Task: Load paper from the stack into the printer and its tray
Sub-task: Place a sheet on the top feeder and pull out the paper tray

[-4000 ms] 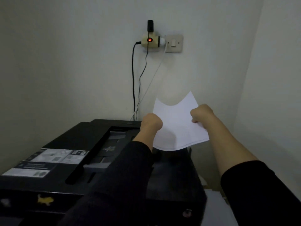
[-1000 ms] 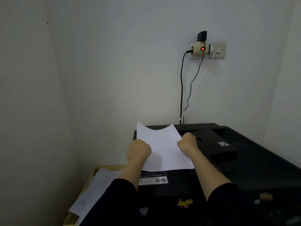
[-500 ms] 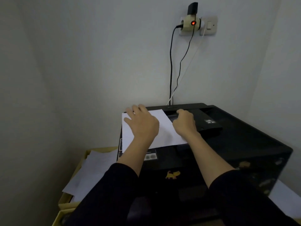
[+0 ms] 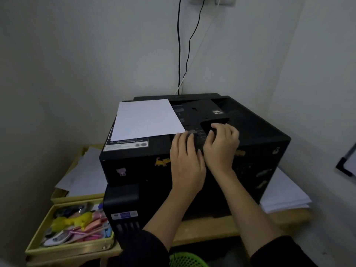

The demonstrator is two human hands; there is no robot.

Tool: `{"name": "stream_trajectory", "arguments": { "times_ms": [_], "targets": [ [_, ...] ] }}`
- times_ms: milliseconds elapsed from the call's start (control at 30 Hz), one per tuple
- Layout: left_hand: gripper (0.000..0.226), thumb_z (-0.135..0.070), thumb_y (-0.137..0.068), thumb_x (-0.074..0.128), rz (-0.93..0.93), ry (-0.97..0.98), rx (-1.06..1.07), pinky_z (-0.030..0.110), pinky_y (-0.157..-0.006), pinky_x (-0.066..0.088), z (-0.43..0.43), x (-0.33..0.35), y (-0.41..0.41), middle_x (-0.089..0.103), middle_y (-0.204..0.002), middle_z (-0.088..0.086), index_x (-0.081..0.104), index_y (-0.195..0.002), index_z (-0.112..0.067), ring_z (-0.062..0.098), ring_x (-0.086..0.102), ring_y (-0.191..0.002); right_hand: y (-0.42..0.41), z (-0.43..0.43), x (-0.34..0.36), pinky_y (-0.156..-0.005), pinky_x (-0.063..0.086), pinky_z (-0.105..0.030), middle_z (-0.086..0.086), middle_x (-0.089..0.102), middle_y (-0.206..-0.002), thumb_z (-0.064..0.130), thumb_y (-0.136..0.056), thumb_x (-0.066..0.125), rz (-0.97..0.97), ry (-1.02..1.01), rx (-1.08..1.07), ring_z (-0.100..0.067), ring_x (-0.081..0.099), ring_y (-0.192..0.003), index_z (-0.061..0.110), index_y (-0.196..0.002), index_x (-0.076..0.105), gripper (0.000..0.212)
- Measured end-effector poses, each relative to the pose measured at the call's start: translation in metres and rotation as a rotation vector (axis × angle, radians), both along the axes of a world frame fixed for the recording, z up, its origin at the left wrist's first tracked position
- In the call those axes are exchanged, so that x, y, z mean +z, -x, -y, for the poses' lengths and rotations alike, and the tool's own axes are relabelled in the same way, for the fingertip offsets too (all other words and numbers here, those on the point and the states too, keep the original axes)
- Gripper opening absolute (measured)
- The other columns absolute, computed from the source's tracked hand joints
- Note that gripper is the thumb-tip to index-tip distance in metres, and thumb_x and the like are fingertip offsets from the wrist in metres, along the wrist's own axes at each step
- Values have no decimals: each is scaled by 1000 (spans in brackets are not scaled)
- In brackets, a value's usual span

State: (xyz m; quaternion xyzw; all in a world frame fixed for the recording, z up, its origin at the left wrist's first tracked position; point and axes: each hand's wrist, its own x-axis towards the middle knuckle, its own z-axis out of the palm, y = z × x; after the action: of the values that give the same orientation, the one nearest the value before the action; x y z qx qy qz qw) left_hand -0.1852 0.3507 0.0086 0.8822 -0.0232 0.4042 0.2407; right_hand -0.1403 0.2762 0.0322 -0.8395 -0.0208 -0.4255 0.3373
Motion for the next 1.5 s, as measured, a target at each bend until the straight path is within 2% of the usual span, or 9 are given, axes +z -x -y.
{"name": "stream_trajectory", "arguments": {
  "times_ms": [167,367,467,700,867,1067,1267,1433,1500],
  "targets": [
    [39,-19,-89,46,35,-130,-48,37,-119,15,19,-76,38,52,-138,17,57,-124,-3,28,33,-135,42,21,-73,-104,32,-45,-15,42,-141,22,-92,47,-1,4,-60,-29,38,-129,14,-127,50,37],
    [17,-20,-86,62,-485,40,82,30,-85,46,22,-143,55,60,-106,-4,60,-102,-21,18,49,-106,64,35,-154,-89,47,-44,-15,43,-127,13,-85,64,-375,-74,-9,-31,48,-110,12,-122,47,41],
    [20,-26,-96,49,-784,377,149,29,-93,45,15,-158,45,57,-113,1,57,-110,-13,22,53,-110,60,37,-168,-90,45,-36,-14,49,-127,19,-94,53,-700,-232,36,-30,49,-114,10,-123,50,30],
    [58,-25,-94,57,-851,1289,350,38,-95,45,15,-142,20,54,-129,18,34,-140,2,34,53,-119,45,23,-160,-98,46,-40,-21,42,-142,22,-98,48,-954,-903,30,-36,51,-123,5,-146,21,58],
    [37,-13,-99,48,-737,1961,-10,41,-113,36,10,-141,3,54,-135,16,48,-134,0,33,47,-129,32,16,-161,-103,47,-45,-20,49,-135,19,-94,57,-945,-1502,80,-35,51,-125,10,-145,27,60],
    [41,-19,-97,53,-750,1985,23,38,-112,37,4,-141,-1,51,-136,21,49,-131,3,33,45,-132,23,22,-176,-91,53,-36,-19,56,-129,13,-89,64,-947,-1666,124,-31,57,-118,6,-135,42,52],
    [54,-32,-92,58,-799,1914,24,34,-106,40,2,-158,0,54,-134,21,48,-132,3,30,49,-128,26,31,-186,-58,54,-21,-17,64,-117,18,-79,76,-968,-1594,166,-26,67,-101,8,-133,44,64],
    [54,-48,-81,68,-785,1850,195,35,-86,49,16,-159,12,62,-96,8,56,-107,-2,27,60,-96,34,28,-194,-71,52,-26,-11,66,-108,38,-72,79,-1025,-1554,117,-23,66,-94,4,-124,51,68],
    [67,-50,-80,68,-849,1796,317,30,-75,51,28,-168,21,63,-95,5,53,-125,-2,22,63,-88,43,25,-199,-81,56,-35,-16,63,-120,43,-62,85,-1019,-1553,-24,-29,65,-106,6,-131,45,88]
  ]
}}
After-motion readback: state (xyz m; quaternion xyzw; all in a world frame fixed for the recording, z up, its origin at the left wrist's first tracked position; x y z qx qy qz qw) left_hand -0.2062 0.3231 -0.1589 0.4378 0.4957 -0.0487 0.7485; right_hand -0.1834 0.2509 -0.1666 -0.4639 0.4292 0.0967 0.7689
